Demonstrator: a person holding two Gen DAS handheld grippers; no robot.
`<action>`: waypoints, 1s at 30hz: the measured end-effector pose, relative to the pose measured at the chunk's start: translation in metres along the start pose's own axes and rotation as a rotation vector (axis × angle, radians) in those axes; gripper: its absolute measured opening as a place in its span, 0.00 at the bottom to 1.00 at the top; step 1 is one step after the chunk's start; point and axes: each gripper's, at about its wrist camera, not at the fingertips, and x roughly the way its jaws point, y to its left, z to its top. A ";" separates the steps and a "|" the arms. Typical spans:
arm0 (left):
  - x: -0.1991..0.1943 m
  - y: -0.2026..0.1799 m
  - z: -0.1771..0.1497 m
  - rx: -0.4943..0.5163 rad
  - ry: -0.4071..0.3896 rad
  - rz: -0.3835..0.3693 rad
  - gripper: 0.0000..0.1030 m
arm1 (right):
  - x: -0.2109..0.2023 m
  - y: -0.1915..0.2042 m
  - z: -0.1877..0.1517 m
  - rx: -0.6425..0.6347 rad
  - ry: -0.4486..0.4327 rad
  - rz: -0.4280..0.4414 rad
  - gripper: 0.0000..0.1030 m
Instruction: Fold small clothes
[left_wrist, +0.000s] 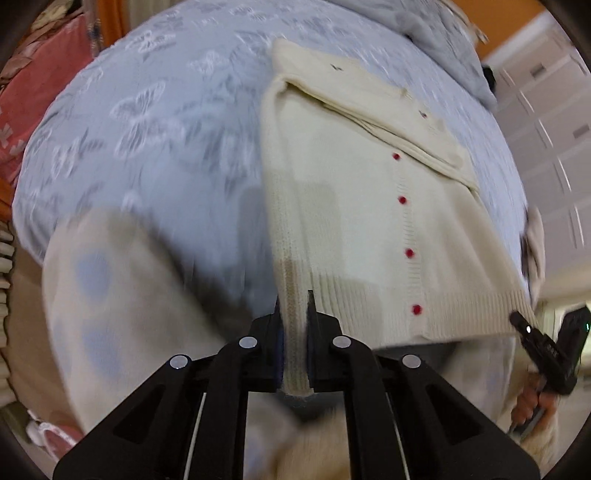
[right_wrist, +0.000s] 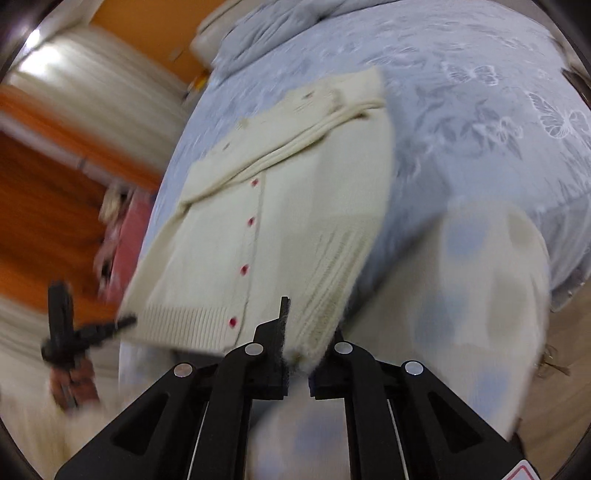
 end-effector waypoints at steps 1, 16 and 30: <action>-0.011 -0.001 -0.009 0.022 0.011 0.000 0.08 | -0.010 0.005 -0.005 -0.017 0.016 0.012 0.07; 0.039 -0.031 0.234 -0.037 -0.259 0.017 0.28 | 0.052 -0.042 0.222 0.161 -0.324 -0.078 0.34; 0.135 -0.018 0.247 -0.008 -0.172 0.231 0.68 | 0.151 -0.063 0.246 0.058 -0.159 -0.344 0.69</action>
